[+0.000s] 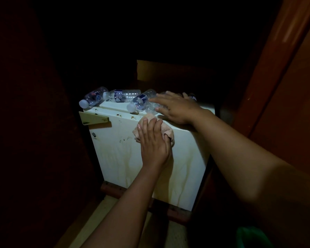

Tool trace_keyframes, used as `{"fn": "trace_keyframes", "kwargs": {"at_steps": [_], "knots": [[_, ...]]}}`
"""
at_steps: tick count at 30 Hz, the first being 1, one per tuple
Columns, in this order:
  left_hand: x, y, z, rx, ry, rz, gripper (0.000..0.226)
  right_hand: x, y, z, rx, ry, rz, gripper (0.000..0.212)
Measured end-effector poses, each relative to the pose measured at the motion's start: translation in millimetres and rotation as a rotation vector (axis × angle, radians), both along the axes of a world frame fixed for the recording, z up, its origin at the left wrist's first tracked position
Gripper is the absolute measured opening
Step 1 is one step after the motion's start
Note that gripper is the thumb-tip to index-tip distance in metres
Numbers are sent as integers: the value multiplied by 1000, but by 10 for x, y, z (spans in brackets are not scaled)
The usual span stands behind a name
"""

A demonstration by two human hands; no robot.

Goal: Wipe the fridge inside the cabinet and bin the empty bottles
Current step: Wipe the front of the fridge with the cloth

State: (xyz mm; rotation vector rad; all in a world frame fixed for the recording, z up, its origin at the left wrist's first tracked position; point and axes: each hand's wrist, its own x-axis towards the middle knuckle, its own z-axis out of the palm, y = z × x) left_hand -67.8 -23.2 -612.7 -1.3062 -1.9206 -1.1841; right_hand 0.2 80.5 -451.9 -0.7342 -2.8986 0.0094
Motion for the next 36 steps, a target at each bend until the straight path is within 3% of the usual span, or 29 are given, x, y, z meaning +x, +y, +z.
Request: {"fn": "trace_keyframes", "kwargs": {"at_steps": [16,19,24,29,36], "knots": [[-178,-55,80,-54,-10,15,52,-192,145,63,20,-66,-41,52],[-153,-83,160,-33,-85,25,51,-140,59,81,92,27,-35,52],[-195,-149,138,-68,8,-49,49,102,-231,-109,83,427,75,47],[-551,-212,217,-19,-131,134,49,262,-396,-485,90,421,193,49],[-462,-192,173,-56,7,-13,44,312,-563,-509,-82,385,49,50]]}}
